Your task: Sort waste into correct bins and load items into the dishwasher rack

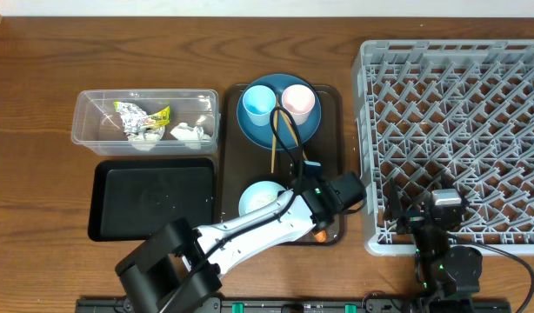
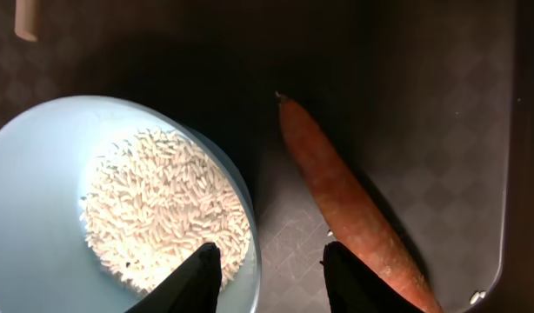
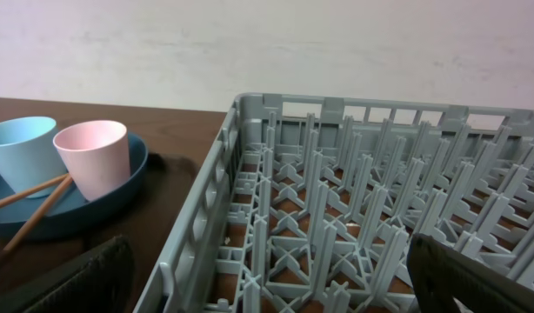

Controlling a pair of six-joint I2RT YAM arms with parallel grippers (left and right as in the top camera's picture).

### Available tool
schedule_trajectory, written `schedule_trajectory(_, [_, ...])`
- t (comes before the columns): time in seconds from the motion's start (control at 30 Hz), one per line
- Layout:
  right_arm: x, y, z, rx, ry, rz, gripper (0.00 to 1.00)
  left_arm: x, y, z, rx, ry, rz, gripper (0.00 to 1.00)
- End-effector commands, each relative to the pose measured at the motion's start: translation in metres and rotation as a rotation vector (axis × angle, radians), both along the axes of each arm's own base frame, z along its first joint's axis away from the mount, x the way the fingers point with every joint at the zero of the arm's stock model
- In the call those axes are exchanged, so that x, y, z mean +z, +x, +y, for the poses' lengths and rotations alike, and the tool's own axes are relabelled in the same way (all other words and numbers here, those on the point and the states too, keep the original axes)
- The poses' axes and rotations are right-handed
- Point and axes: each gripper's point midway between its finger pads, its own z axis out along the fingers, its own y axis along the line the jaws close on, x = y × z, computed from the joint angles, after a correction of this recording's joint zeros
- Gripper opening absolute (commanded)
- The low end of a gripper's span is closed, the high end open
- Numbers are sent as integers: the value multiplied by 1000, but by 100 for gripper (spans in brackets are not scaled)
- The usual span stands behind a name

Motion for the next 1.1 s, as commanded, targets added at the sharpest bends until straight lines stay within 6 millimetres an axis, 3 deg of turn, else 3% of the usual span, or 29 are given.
schedule_trajectory(0.0, [-2, 0, -5, -20, -11, 5, 99, -7, 2, 8, 16, 33, -14, 41])
schedule_trajectory(0.27, [-2, 0, -5, -20, -11, 5, 99, -19, -1, 12, 16, 37, -13, 41])
schedule_trajectory(0.47, [-2, 0, -5, -20, -11, 5, 99, -19, 0, 14, 17, 43, -18, 39])
schedule_trajectory(0.57, [-2, 0, -5, -20, -11, 5, 99, -19, -1, 14, 18, 42, -17, 34])
schedule_trajectory(1.07, [-2, 0, -5, -20, -11, 5, 99, -22, -3, 17, 55, 41, -15, 31])
